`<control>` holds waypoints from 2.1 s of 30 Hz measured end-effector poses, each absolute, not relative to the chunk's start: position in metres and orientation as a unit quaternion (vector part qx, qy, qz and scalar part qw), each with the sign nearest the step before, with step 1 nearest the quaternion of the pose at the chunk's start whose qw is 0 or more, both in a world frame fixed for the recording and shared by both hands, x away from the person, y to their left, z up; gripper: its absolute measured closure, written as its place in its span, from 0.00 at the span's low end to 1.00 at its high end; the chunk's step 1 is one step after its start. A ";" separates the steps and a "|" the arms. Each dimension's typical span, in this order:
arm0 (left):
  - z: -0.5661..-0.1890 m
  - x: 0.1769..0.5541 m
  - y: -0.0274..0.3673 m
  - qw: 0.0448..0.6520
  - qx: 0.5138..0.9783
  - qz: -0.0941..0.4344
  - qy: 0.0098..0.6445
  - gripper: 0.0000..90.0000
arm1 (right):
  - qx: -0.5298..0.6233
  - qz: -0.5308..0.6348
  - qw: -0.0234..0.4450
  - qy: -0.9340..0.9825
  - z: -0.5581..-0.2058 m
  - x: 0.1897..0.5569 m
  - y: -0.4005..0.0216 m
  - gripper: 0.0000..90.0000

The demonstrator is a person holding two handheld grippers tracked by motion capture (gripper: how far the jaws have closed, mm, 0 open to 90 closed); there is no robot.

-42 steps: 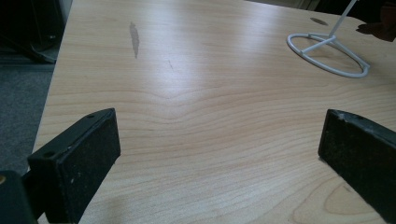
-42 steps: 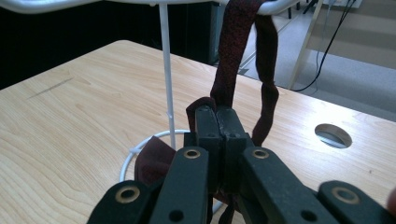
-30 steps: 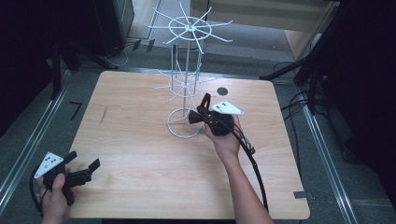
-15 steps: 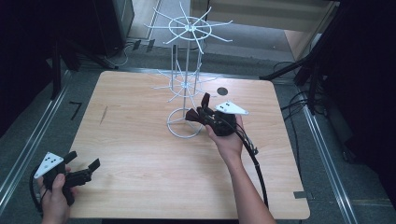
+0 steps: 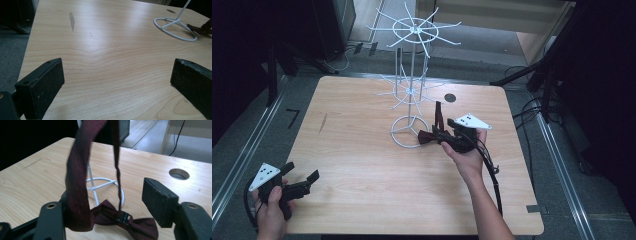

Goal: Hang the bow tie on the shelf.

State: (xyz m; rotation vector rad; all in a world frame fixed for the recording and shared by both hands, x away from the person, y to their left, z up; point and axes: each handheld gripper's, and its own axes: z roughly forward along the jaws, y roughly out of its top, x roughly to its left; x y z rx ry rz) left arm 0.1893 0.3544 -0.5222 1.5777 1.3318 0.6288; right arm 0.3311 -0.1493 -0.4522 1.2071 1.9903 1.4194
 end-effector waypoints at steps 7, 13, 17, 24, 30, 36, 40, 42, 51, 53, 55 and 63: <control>-0.522 0.189 0.354 0.472 0.644 0.257 0.544 0.00 | 0.444 0.499 0.207 0.715 -0.459 0.325 -0.167 0.34; -0.522 0.189 0.354 0.471 0.644 0.258 0.544 0.00 | 0.448 0.487 0.211 0.719 -0.466 0.320 -0.179 0.31; -0.522 0.190 0.354 0.472 0.643 0.258 0.545 0.00 | 0.457 0.486 0.206 0.716 -0.473 0.317 -0.190 0.28; -0.522 0.190 0.354 0.471 0.643 0.258 0.545 0.00 | 0.456 0.507 0.186 0.708 -0.474 0.309 -0.201 0.12; -0.522 0.189 0.354 0.472 0.642 0.259 0.545 0.00 | 0.444 0.508 0.178 0.716 -0.473 0.302 -0.200 0.02; -0.522 0.189 0.354 0.472 0.643 0.258 0.545 0.00 | 0.448 0.495 0.187 0.720 -0.477 0.297 -0.208 0.01; -0.522 0.189 0.354 0.472 0.642 0.258 0.546 0.00 | 0.457 0.489 0.192 0.718 -0.481 0.296 -0.217 0.01; -0.522 0.189 0.354 0.473 0.642 0.258 0.546 0.00 | 0.462 0.485 0.194 0.716 -0.484 0.295 -0.223 0.01; -0.522 0.189 0.354 0.472 0.642 0.258 0.546 0.00 | 0.484 0.466 0.206 0.711 -0.498 0.286 -0.253 0.01; -0.522 0.189 0.354 0.472 0.642 0.257 0.546 0.00 | 0.487 0.463 0.207 0.711 -0.499 0.285 -0.255 0.01; -0.522 0.189 0.354 0.472 0.642 0.257 0.546 0.00 | 0.495 0.456 0.210 0.709 -0.503 0.282 -0.263 0.01; -0.522 0.189 0.354 0.473 0.641 0.257 0.546 0.00 | 0.512 0.442 0.210 0.706 -0.512 0.274 -0.281 0.01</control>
